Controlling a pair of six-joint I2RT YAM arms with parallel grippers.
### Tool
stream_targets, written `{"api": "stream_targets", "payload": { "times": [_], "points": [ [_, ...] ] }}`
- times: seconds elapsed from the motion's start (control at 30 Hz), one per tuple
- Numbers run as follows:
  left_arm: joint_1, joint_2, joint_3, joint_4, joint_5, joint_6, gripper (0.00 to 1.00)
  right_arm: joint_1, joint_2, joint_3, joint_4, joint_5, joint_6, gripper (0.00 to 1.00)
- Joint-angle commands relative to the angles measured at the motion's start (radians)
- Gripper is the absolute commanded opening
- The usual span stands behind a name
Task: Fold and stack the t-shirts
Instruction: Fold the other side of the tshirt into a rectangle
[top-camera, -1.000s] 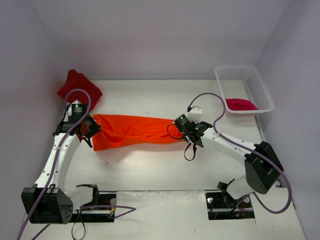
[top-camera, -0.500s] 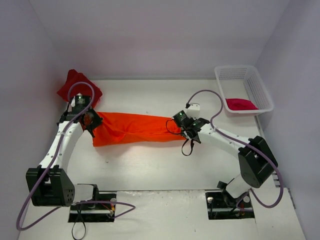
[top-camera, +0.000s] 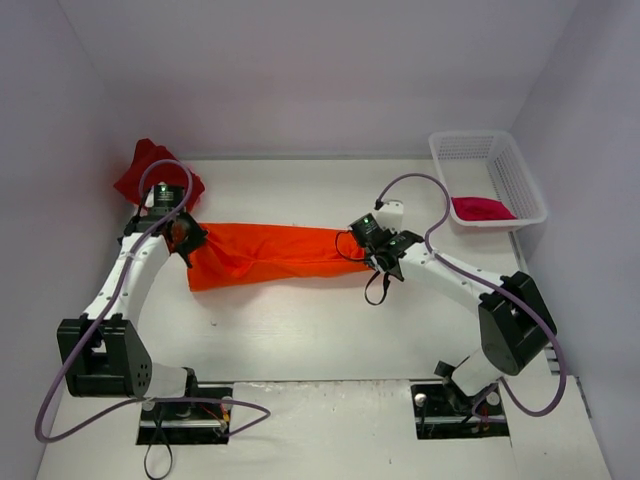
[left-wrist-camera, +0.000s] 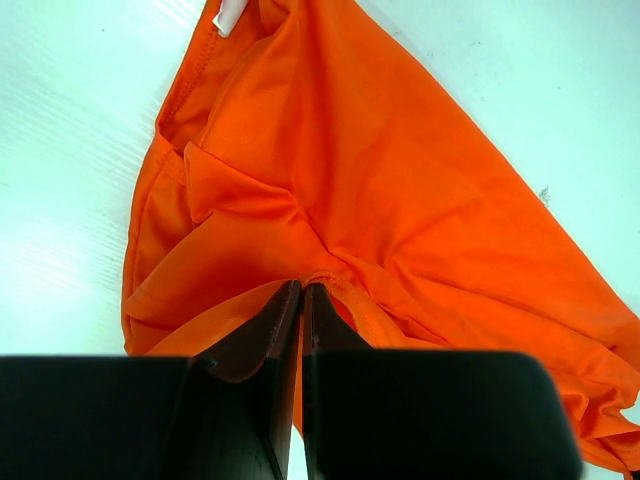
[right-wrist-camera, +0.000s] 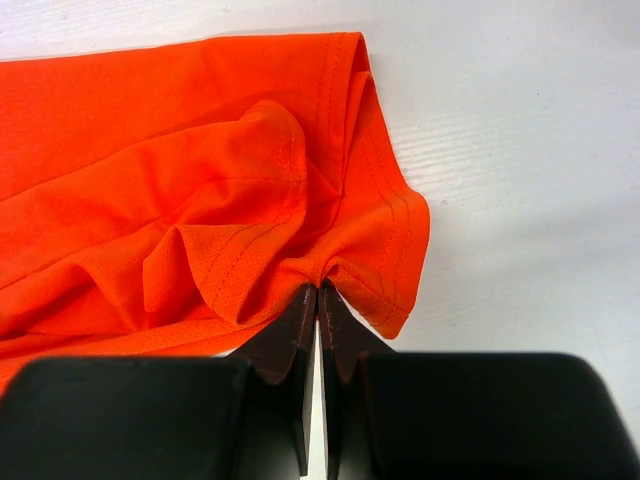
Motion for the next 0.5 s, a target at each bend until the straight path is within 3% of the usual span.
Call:
{"api": "stream_targets", "payload": {
  "times": [0.0, 0.47],
  "points": [
    [0.011, -0.002, 0.063, 0.051, -0.004, -0.002, 0.00, -0.010, -0.012, 0.043, 0.011, 0.023, -0.017, 0.00],
    [0.011, 0.030, 0.108, 0.050, -0.005, 0.002, 0.00, -0.024, 0.001, 0.047, 0.028, 0.015, -0.031, 0.00]
  ]
}}
